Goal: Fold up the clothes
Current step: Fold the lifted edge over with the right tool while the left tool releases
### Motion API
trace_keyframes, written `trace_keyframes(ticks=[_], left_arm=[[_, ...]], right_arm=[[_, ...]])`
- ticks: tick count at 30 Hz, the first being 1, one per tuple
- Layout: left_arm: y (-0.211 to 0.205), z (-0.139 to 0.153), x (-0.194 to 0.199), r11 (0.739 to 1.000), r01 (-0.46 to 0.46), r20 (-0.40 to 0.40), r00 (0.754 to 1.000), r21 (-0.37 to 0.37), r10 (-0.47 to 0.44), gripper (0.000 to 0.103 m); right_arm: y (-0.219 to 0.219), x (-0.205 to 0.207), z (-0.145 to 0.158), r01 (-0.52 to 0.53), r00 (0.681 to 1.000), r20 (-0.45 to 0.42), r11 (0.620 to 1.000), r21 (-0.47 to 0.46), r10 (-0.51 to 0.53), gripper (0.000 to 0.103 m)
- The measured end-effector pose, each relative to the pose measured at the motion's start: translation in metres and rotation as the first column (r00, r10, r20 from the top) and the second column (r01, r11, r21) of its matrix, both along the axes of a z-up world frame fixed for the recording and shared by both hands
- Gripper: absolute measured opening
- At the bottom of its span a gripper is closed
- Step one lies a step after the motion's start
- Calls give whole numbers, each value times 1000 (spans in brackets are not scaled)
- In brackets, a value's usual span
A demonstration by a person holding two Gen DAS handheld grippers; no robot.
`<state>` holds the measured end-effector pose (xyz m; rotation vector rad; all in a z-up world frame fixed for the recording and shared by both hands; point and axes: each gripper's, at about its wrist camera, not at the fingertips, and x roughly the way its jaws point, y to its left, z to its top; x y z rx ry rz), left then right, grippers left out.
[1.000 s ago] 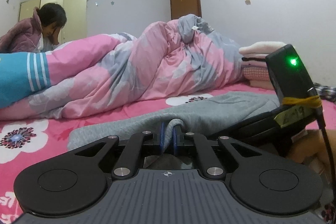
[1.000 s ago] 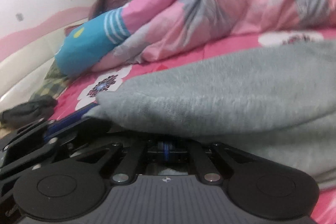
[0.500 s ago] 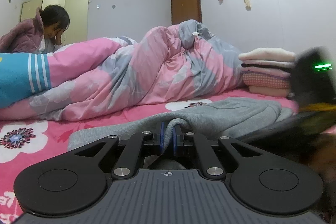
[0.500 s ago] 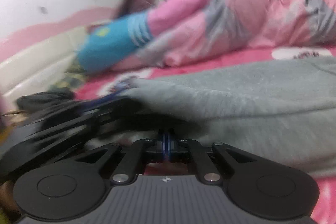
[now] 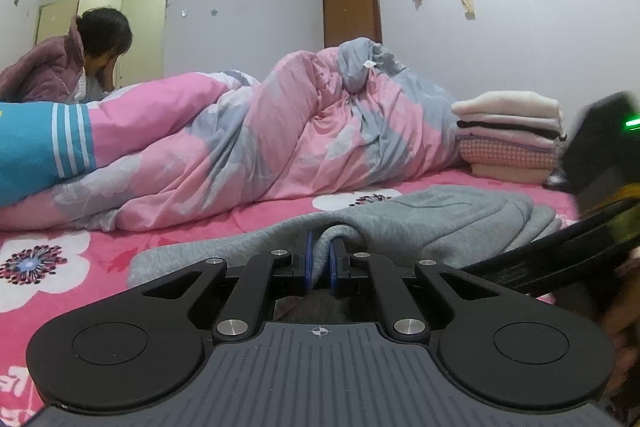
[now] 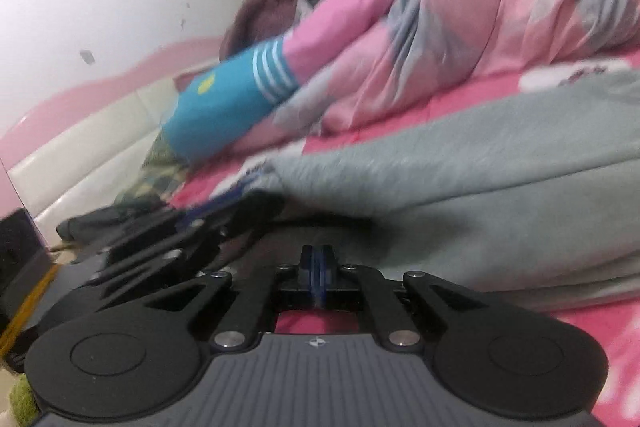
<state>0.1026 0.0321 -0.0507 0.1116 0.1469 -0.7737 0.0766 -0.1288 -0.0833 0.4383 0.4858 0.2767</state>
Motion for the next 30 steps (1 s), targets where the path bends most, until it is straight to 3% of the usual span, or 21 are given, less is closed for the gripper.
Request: trace_keyframes(ticks=[2, 6, 8, 10, 12, 17, 23, 30], left_arm=[[1, 0, -1, 1000, 7, -1, 1000, 4, -7, 6], [4, -2, -2, 999, 24, -22, 999, 42, -23, 9], [8, -2, -3, 998, 13, -28, 1000, 69, -12, 21], [10, -4, -9, 993, -24, 8, 1000, 114, 24, 43], [9, -7, -11, 985, -80, 37, 996, 152, 75, 48], [6, -9, -1, 961, -181, 20, 983, 210, 181, 48], [3, -15, 17, 907, -265, -45, 954, 326, 295, 49], [11, -20, 16, 889, -276, -62, 946, 364, 319, 49]], right_arm=[[5, 26, -8, 35, 999, -40, 999, 6, -35, 1], [-10, 59, -29, 90, 988, -139, 981, 169, -67, 0], [-13, 56, -33, 89, 990, -129, 977, 192, -65, 0], [-17, 55, -36, 89, 990, -128, 972, 218, -62, 0], [-18, 56, -37, 87, 990, -128, 969, 231, -58, 0], [-19, 56, -38, 83, 991, -121, 968, 237, -55, 0], [-21, 55, -39, 79, 993, -107, 962, 260, -53, 0], [-23, 54, -41, 79, 994, -98, 957, 281, -53, 0]])
